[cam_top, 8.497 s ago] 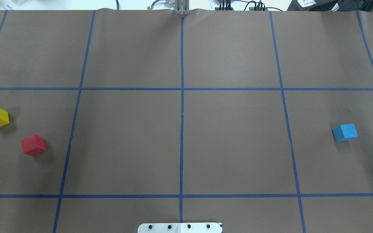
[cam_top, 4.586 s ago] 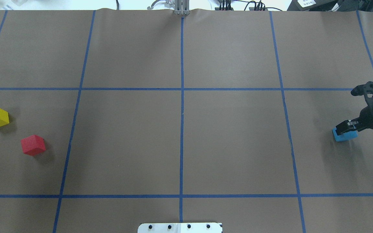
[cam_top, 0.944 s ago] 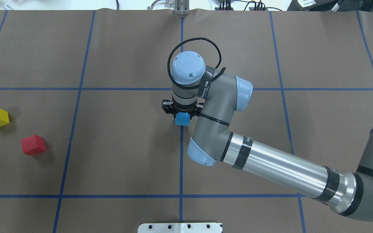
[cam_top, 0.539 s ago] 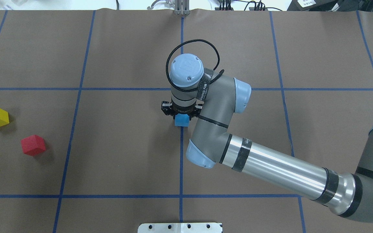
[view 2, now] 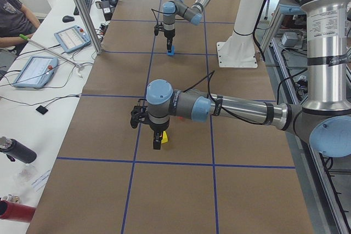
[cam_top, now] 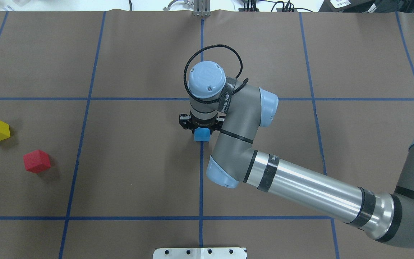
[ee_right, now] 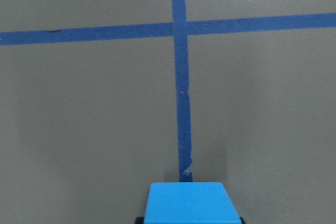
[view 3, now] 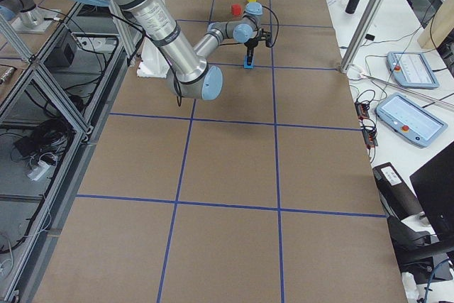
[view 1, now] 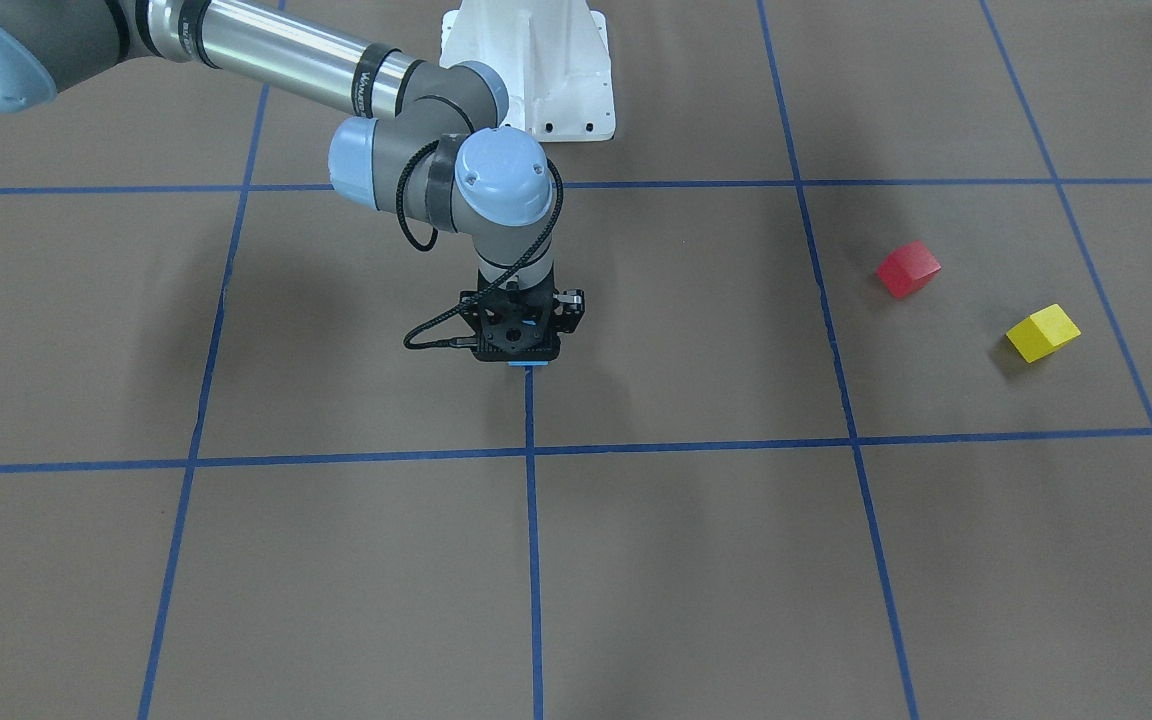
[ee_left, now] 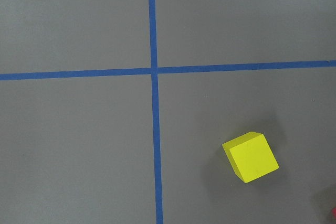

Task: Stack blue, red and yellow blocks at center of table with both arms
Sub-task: 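Lower the blue cube onto the center and open the right gripper, then raise the right gripper away while the left gripper grasps the red cube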

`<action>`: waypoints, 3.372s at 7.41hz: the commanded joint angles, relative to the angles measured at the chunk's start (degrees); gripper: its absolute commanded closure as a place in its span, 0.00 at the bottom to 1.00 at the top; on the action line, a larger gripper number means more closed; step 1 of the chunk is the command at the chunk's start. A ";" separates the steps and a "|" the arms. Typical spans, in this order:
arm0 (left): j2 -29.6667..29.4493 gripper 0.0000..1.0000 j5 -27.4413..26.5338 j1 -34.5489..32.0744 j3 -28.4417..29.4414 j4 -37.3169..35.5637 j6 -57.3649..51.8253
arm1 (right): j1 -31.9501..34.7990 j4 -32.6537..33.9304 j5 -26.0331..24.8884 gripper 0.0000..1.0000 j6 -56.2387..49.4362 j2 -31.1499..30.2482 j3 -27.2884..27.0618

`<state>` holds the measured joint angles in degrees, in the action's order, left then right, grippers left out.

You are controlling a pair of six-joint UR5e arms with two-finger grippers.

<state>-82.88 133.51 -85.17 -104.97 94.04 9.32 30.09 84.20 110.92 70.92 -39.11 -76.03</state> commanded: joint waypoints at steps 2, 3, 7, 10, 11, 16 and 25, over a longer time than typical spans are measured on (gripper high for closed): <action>0.09 0.00 0.00 0.00 0.03 0.00 0.09 | -0.11 0.09 -0.70 0.69 0.36 0.00 0.18; 0.09 0.00 0.00 0.00 0.03 0.00 0.09 | -0.20 0.00 -0.88 0.55 0.36 0.00 0.27; 0.09 0.00 0.00 0.00 0.20 0.00 0.26 | -0.12 0.09 -0.97 0.00 -2.43 0.44 0.36; 0.09 0.00 -0.09 2.80 0.20 2.27 6.57 | -0.03 0.26 -0.88 0.00 -3.50 0.26 0.10; 0.09 0.00 -0.18 5.16 0.20 4.46 11.38 | 0.49 0.26 -0.45 0.00 -3.59 0.09 -0.43; -0.26 0.00 -6.50 27.39 -1.19 21.00 54.51 | 6.55 -0.35 3.24 0.00 -4.55 -18.34 -19.29; -0.26 0.00 -17.23 43.94 -2.79 21.88 71.28 | 12.71 -0.27 5.88 0.00 -5.18 -30.58 -26.19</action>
<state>-82.79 116.38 -41.44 -108.40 116.00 80.52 42.42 83.87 116.29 65.20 -68.68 -101.75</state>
